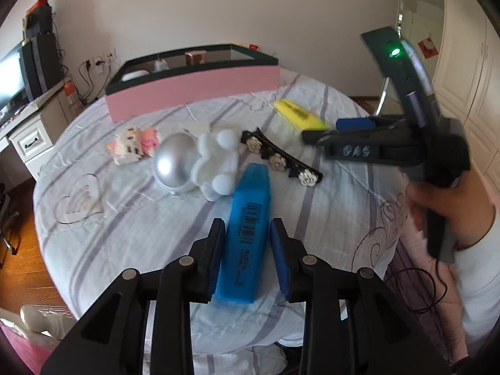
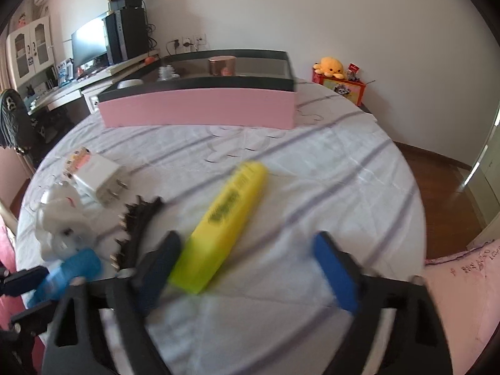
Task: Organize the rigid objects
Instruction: 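Grasp the blue highlighter with the left tool while the right tool grasps the yellow highlighter, then lift both highlighters and carry them over the pink box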
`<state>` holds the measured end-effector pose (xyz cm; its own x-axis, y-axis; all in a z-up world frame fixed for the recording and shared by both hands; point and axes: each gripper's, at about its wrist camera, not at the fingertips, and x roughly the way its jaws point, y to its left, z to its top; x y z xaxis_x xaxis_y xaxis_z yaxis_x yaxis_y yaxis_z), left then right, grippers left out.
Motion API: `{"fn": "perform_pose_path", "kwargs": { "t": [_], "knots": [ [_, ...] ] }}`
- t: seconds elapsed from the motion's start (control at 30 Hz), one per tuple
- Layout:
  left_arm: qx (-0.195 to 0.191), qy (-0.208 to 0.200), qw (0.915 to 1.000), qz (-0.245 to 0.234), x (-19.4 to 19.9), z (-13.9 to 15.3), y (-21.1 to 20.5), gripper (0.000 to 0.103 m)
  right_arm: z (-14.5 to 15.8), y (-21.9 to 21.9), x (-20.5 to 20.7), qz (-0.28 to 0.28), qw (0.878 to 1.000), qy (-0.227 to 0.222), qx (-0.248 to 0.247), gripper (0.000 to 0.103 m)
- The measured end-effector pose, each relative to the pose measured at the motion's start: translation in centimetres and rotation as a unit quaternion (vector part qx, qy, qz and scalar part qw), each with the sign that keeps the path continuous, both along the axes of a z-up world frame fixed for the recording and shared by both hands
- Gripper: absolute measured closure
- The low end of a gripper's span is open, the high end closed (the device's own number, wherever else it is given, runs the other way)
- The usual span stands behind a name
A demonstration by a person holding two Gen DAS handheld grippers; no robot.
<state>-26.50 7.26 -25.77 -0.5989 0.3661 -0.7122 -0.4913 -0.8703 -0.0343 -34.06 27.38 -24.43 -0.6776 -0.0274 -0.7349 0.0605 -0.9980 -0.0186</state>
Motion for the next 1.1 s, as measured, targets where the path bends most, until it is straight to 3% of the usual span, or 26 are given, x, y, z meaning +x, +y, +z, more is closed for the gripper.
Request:
{"fn": "perform_pose_path", "kwargs": {
  "t": [0.03,0.1,0.17,0.27,0.4,0.47,0.6,0.63,0.9,1.1],
  "knots": [
    [0.001,0.002,1.0,-0.003,0.1,-0.1,0.2,0.059,0.1,0.4,0.1,-0.001,1.0,-0.001,0.0,0.047],
    [0.006,-0.001,0.9999,-0.011,0.0,-0.2,0.7,0.052,0.3,1.5,0.2,-0.006,1.0,-0.004,-0.001,0.049],
    [0.002,0.003,1.0,-0.008,0.0,-0.2,1.0,0.052,0.5,1.9,0.3,-0.006,1.0,-0.002,-0.003,0.049],
    [0.003,0.007,0.9999,-0.008,-0.2,-0.4,1.4,0.057,0.8,1.5,-0.2,0.011,1.0,0.002,-0.01,0.049],
    [0.008,0.009,0.9999,-0.005,-0.7,-0.4,1.5,0.076,0.5,0.2,-1.6,0.044,0.999,0.002,0.003,0.049],
    [0.018,0.006,0.9998,-0.003,-0.9,-0.5,1.4,0.076,0.2,-0.1,-2.4,0.056,0.998,0.001,-0.001,0.049],
    [0.023,0.006,0.9997,0.004,-0.9,-0.5,1.6,0.076,0.1,0.1,-2.9,0.082,0.996,0.002,-0.017,0.075],
    [0.02,0.007,0.9998,0.003,-0.9,-0.5,1.8,0.076,0.1,0.4,-2.8,0.085,0.996,0.001,-0.023,0.076],
    [0.015,0.009,0.9998,0.007,-1.2,-0.7,2.4,0.075,0.1,1.5,1.6,0.078,0.996,0.009,-0.042,0.076],
    [-0.008,0.028,0.9996,0.006,-0.8,-0.7,3.1,0.076,-0.1,1.4,0.8,0.074,0.996,0.014,-0.043,0.076]
  ]
}}
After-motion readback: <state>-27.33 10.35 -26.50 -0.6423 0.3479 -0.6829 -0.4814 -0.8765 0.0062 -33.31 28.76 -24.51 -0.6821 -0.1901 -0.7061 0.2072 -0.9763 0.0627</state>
